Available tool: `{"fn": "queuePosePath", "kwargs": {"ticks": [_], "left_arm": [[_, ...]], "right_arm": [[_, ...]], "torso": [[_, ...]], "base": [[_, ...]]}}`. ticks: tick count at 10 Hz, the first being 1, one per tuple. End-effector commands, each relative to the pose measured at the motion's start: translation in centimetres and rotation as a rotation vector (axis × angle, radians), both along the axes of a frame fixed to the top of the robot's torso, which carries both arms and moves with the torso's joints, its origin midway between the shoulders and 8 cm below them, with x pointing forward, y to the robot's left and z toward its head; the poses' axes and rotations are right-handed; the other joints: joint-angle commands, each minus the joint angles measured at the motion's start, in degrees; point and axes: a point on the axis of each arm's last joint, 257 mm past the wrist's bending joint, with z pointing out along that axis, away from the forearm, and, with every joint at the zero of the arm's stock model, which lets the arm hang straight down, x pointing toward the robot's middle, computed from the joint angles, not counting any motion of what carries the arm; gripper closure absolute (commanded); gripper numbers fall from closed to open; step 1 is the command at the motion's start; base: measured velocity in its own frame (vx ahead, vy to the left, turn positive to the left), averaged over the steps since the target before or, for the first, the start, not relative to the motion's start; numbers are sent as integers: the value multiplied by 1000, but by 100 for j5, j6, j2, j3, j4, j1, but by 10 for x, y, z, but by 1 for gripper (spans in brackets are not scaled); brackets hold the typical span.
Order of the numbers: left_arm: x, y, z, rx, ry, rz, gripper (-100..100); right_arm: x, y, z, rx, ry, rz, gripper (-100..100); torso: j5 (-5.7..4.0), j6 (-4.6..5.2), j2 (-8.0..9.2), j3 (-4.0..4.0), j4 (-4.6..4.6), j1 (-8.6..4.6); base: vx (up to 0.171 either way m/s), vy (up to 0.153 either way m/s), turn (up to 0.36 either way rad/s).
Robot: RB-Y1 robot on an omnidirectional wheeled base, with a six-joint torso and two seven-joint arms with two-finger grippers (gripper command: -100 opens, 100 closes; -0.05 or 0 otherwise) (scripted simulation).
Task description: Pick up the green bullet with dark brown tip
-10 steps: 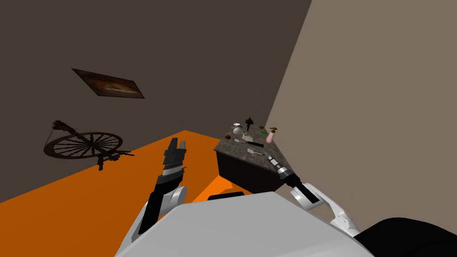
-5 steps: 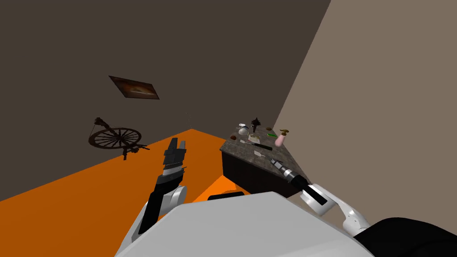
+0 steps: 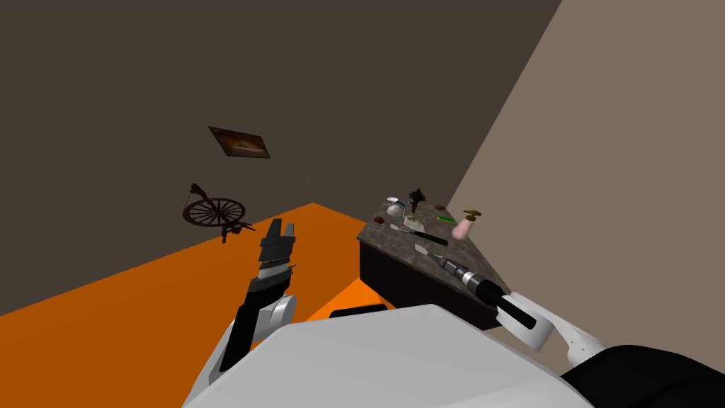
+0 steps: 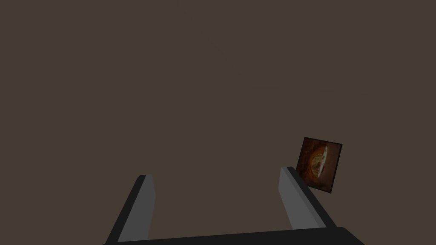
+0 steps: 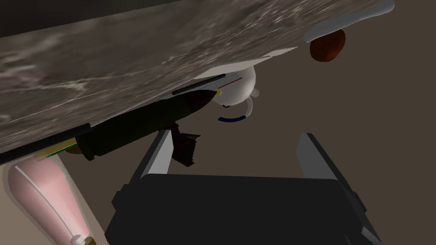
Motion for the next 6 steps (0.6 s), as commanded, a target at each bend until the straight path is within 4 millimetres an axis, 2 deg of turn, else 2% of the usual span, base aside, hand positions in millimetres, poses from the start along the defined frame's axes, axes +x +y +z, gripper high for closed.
{"fn": "queuePosePath", "kwargs": {"ticks": [1, 4, 5, 6], "left_arm": [[0, 0, 0, 0, 0, 0, 0], [0, 0, 0, 0, 0, 0, 0], [0, 0, 0, 0, 0, 0, 0], [0, 0, 0, 0, 0, 0, 0]], "right_arm": [[-9, -20, -10, -93, 55, 23, -100], [-23, -54, -16, -205, 126, 33, -100], [-34, -69, -23, -273, 171, 55, -100], [-35, -79, -20, -296, 182, 53, -100]], "torso": [[0, 0, 0, 0, 0, 0], [0, -4, -10, -6, -2, -1], [-1, 1, -7, -4, -2, -8], [-1, -1, -11, -6, -2, -6]], "base": [[49, 94, 237], [49, 53, 152], [63, 44, 158], [60, 43, 125]]}}
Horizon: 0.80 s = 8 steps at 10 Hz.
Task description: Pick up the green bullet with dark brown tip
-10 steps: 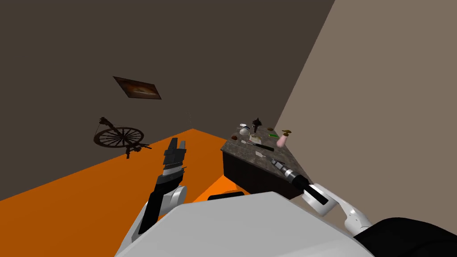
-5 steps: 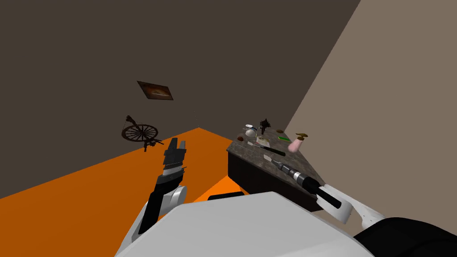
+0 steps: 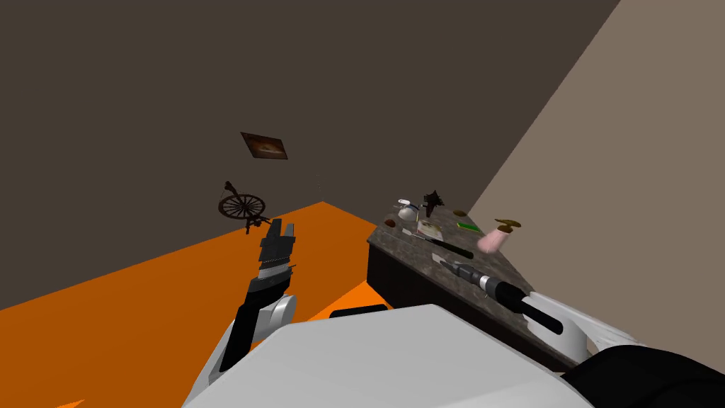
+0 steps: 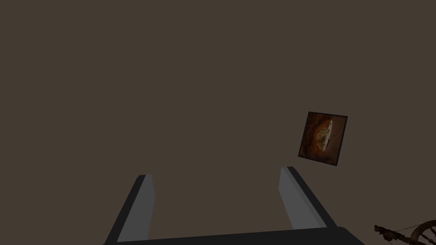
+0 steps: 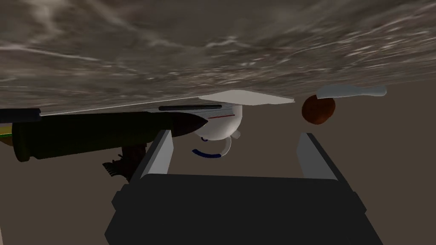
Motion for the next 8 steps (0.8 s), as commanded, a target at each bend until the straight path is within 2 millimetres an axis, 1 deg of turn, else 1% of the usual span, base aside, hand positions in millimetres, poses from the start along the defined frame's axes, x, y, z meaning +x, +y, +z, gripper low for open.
{"fn": "queuePosePath", "kwargs": {"ticks": [1, 2, 3, 4, 5, 6, 7, 8], "left_arm": [[0, 0, 0, 0, 0, 0, 0], [0, 0, 0, 0, 0, 0, 0], [0, 0, 0, 0, 0, 0, 0], [0, 0, 0, 0, 0, 0, 0], [0, 0, 0, 0, 0, 0, 0], [0, 0, 0, 0, 0, 0, 0], [0, 0, 0, 0, 0, 0, 0], [0, 0, 0, 0, 0, 0, 0]], "right_arm": [[-13, -23, -3, -89, 59, 25, -100], [-14, -33, 1, -111, 69, 22, -100], [-28, -51, -4, -177, 120, 38, -100], [-26, -57, 2, -197, 125, 45, -100], [-40, -76, 1, -269, 179, 66, -100], [-39, -79, 4, -278, 181, 69, -100], [-53, -99, 5, -349, 237, 91, -100], [-66, -111, 5, -407, 289, 124, -100]], "torso": [[0, 0, 0, 0, 0, 0], [0, -1, 2, 1, 0, 4], [1, 2, 6, 3, 1, 2], [1, -2, 4, 3, 1, 6], [1, 3, 6, 3, 1, 2], [0, 0, 5, 3, 1, 3], [0, 3, 8, 4, 2, -1], [0, 0, 4, 2, 1, 1]], "base": [[53, 56, 191], [43, 44, 122], [50, 54, 226], [48, 39, 103], [51, 47, 174], [46, 28, 111], [61, 34, 190], [79, 35, 294]]}}
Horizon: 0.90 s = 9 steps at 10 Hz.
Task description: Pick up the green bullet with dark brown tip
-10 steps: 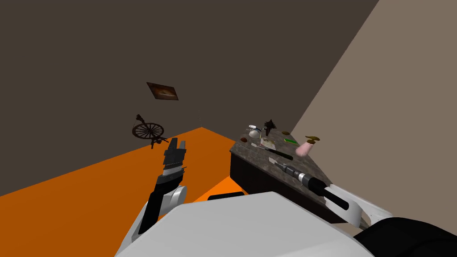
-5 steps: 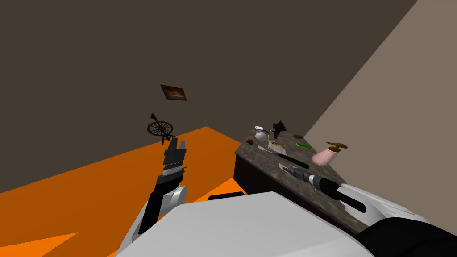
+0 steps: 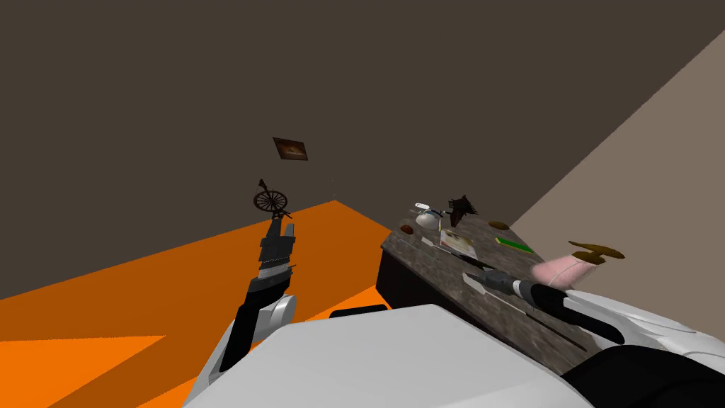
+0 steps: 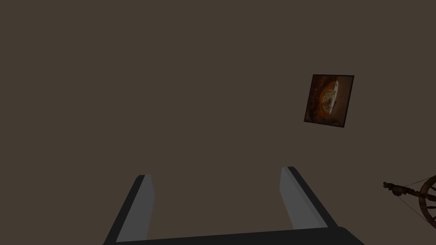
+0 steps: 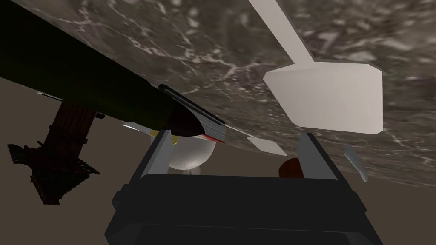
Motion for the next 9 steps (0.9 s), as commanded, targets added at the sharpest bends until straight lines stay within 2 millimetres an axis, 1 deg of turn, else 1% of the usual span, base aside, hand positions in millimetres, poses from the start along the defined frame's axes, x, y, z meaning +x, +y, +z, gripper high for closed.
{"fn": "queuePosePath", "kwargs": {"ticks": [1, 2, 3, 4, 6, 7, 8, 9], "left_arm": [[0, 0, 0, 0, 0, 0, 0], [0, 0, 0, 0, 0, 0, 0], [0, 0, 0, 0, 0, 0, 0], [0, 0, 0, 0, 0, 0, 0], [0, 0, 0, 0, 0, 0, 0], [0, 0, 0, 0, 0, 0, 0], [0, 0, 0, 0, 0, 0, 0], [0, 0, 0, 0, 0, 0, 0]], "right_arm": [[-9, -13, 6, -54, 40, 19, -100], [-24, -32, 9, -119, 102, 41, -100], [-41, -47, 11, -173, 164, 66, -100], [-42, -48, 11, -176, 166, 63, -100], [-79, -76, 14, -266, 292, 101, -100], [-79, -76, 14, -266, 292, 101, -100], [-117, -96, 15, -327, 409, 132, -100], [-112, -88, 11, -315, 402, 149, -100]], "torso": [[0, 0, 0, 0, 0, 0], [-1, 8, 4, 2, 1, -2], [0, 6, 5, 3, 1, 0], [1, 1, 0, 0, 0, 3], [-2, 6, 7, 4, 2, -5], [-4, 6, -2, -1, 0, -11], [-3, 9, 5, 3, 1, -10], [-3, 6, 2, 1, 1, -9]], "base": [[66, 19, 90], [68, 28, 99], [79, 35, 251], [61, 20, 90], [82, 3, 144], [67, -5, 71], [84, -4, 198], [85, -17, 110]]}}
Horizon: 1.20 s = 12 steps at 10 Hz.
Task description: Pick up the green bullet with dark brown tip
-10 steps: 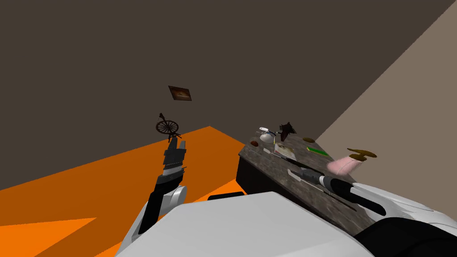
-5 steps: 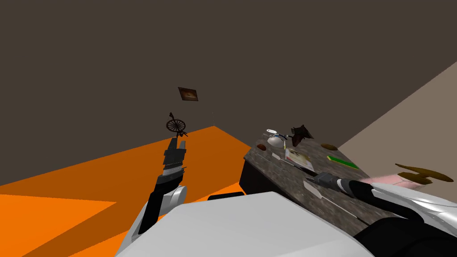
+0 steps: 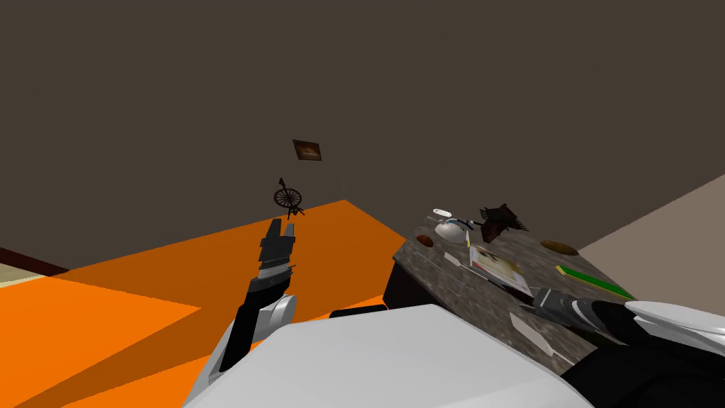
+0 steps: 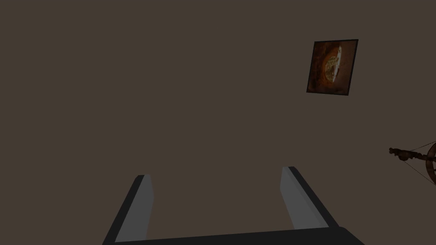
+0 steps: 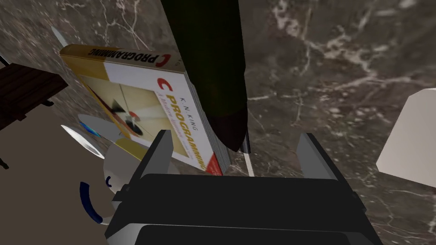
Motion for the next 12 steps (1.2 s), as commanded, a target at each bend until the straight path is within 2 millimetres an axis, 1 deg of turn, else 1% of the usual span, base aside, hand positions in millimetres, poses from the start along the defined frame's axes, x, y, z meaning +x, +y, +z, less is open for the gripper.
{"fn": "queuePosePath", "kwargs": {"ticks": [1, 4, 5, 6, 7, 8, 9, 10, 12], "left_arm": [[0, 0, 0, 0, 0, 0, 0], [0, 0, 0, 0, 0, 0, 0], [0, 0, 0, 0, 0, 0, 0], [0, 0, 0, 0, 0, 0, 0], [0, 0, 0, 0, 0, 0, 0], [0, 0, 0, 0, 0, 0, 0], [0, 0, 0, 0, 0, 0, 0], [0, 0, 0, 0, 0, 0, 0], [0, 0, 0, 0, 0, 0, 0]], "right_arm": [[-8, -9, 1, -14, 21, -3, -100], [-61, -26, -3, -64, 162, 14, -100], [-84, -30, -6, -75, 218, 17, -100], [-69, -29, -4, -68, 184, 15, -100], [-71, -29, -4, -69, 190, 16, 0], [-72, -28, -8, -68, 211, 11, -100], [-74, -28, -8, -64, 212, -3, -100], [-74, -28, -8, -53, 202, -30, -100], [-77, -28, -12, -56, 228, -35, -100]], "torso": [[0, 0, 0, 0, 0, 0], [0, 1, 16, 9, 4, 1], [0, 2, 14, 8, 3, -4], [-2, 2, 14, 9, 3, -6], [-1, 3, 23, 13, 5, -1], [0, 4, 30, 17, 7, 4], [0, -7, 61, 34, 12, -4], [-3, 3, 80, 47, 19, -13], [-2, -3, 86, 49, 19, -11]], "base": [[40, -10, -14], [47, -15, 89], [53, -35, 87], [22, -16, 16], [0, 0, 0], [-114, -34, 296], [-156, -62, 231], [-83, -36, 7], [-152, -43, 230]]}}
